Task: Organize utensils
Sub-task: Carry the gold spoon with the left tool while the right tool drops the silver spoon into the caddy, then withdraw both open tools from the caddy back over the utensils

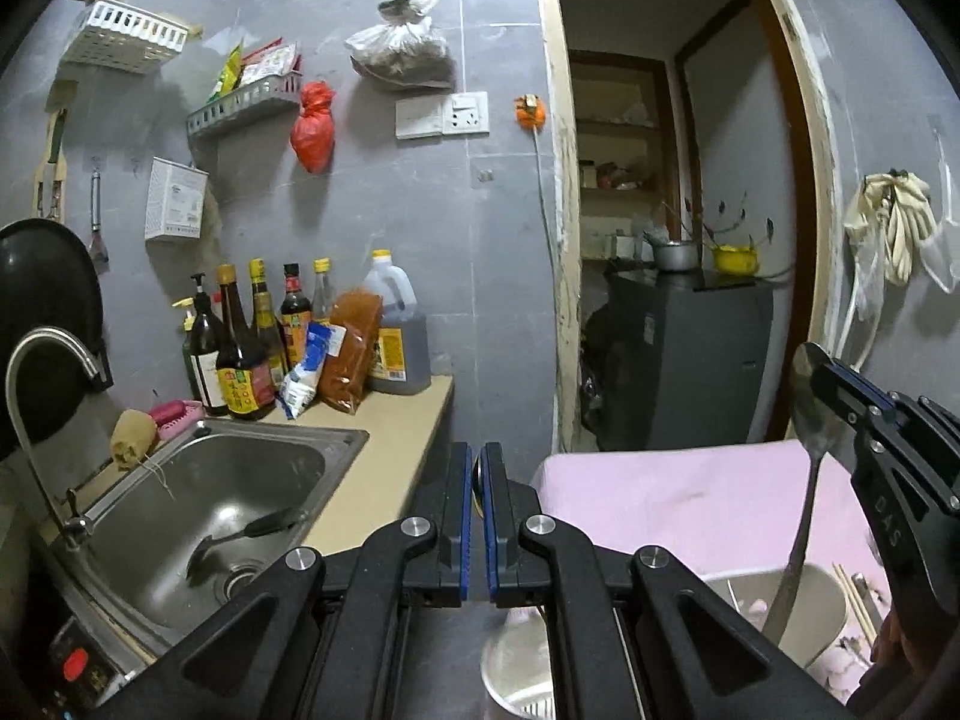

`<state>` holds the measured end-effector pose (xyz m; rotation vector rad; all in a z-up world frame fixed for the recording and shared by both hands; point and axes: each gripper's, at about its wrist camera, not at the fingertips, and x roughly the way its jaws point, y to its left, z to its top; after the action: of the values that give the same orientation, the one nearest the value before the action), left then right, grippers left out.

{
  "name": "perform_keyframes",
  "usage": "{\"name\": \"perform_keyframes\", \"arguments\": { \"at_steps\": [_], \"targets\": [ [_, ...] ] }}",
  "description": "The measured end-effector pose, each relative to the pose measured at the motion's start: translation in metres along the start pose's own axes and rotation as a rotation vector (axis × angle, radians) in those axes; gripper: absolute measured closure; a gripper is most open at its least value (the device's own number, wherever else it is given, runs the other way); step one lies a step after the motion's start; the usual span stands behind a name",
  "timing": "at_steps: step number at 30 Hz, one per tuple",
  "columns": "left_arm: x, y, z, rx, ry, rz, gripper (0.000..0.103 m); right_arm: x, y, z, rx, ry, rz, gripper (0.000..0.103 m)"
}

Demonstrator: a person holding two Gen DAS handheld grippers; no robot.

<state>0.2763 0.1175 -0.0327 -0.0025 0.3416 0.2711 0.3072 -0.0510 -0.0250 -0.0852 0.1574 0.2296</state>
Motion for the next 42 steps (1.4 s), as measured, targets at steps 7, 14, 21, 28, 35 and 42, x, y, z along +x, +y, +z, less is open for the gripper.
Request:
{"name": "perform_keyframes", "arguments": {
  "at_steps": [7,14,21,28,35,42],
  "targets": [
    [0.005,0.005,-0.006,-0.066,0.094,-0.076,0.097,-0.003,-0.012,-0.011,0.044,0.061,0.046,0.099],
    [0.008,0.013,-0.010,-0.158,0.203,-0.151,0.091,-0.018,-0.031,-0.012,0.104,0.103,0.081,0.069],
    [-0.009,0.012,-0.001,-0.240,0.203,-0.222,0.050,-0.044,-0.060,0.005,0.142,0.115,0.058,0.052],
    [-0.039,-0.019,0.023,-0.206,0.115,-0.286,0.027,-0.080,-0.105,0.024,0.173,0.100,0.000,0.033],
    [-0.074,-0.066,0.042,-0.141,0.010,-0.348,0.005,-0.119,-0.152,0.035,0.173,0.072,-0.072,0.008],
    [-0.100,-0.113,0.039,-0.089,-0.039,-0.386,0.002,-0.148,-0.196,0.032,0.139,0.068,-0.156,0.002]
  ]
}}
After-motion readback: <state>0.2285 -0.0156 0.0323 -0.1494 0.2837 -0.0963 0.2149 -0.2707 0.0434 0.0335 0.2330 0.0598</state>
